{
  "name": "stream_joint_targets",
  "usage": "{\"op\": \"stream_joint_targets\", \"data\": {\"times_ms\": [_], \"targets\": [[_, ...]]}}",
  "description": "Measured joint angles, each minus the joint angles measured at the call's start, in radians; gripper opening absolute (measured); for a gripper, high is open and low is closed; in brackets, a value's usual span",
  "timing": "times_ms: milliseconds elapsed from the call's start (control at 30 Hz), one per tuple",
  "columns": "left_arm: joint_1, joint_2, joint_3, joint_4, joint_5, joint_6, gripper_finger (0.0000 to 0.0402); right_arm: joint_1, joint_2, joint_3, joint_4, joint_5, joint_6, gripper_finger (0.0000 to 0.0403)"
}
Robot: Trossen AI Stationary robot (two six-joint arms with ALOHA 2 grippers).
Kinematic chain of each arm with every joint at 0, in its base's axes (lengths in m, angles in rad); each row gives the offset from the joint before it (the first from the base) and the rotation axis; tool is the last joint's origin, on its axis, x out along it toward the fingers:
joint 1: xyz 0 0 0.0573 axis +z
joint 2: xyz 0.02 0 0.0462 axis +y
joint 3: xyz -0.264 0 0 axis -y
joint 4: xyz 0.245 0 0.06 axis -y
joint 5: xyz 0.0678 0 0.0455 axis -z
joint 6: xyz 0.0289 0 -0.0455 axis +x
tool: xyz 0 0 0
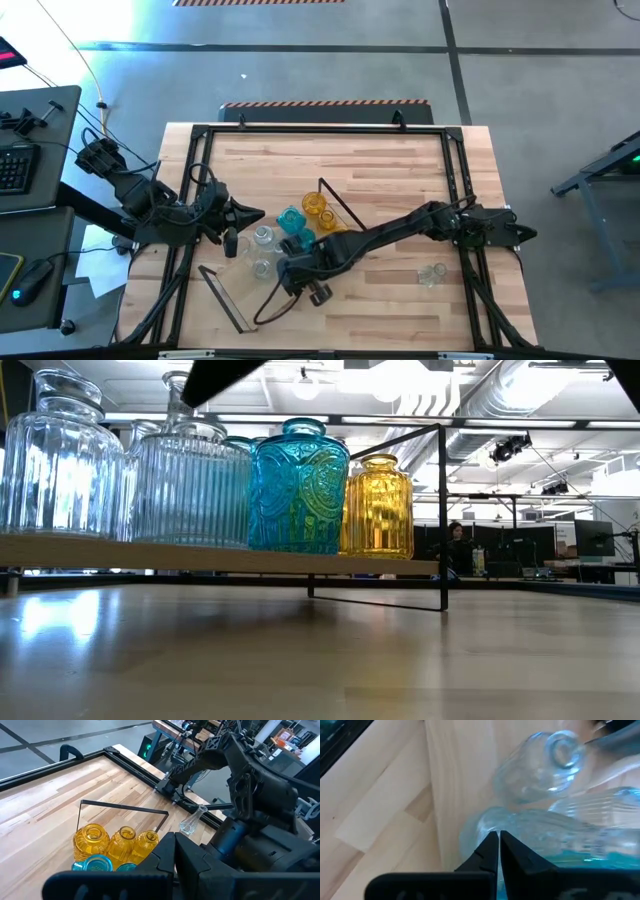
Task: Sort vases onto shelf
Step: Put the transparent vase on the shelf aligned with the other transparent vases
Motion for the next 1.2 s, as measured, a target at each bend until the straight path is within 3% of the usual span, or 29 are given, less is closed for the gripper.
{"op": "stream_joint_targets", "data": {"times_ms": [1000,1200], "targets": [[-0.026,0.001,0.000,0.000,0.000,0.000,0.0000,-0.019,0.007,-0.046,0.016,-0.051,0.046,0.0000],[-0.026,0.001,0.000,0.000,0.000,-0.001,0.0000,-0.018,0.007,-0.048,0.040,-0.104,0.044,0.0000]]}}
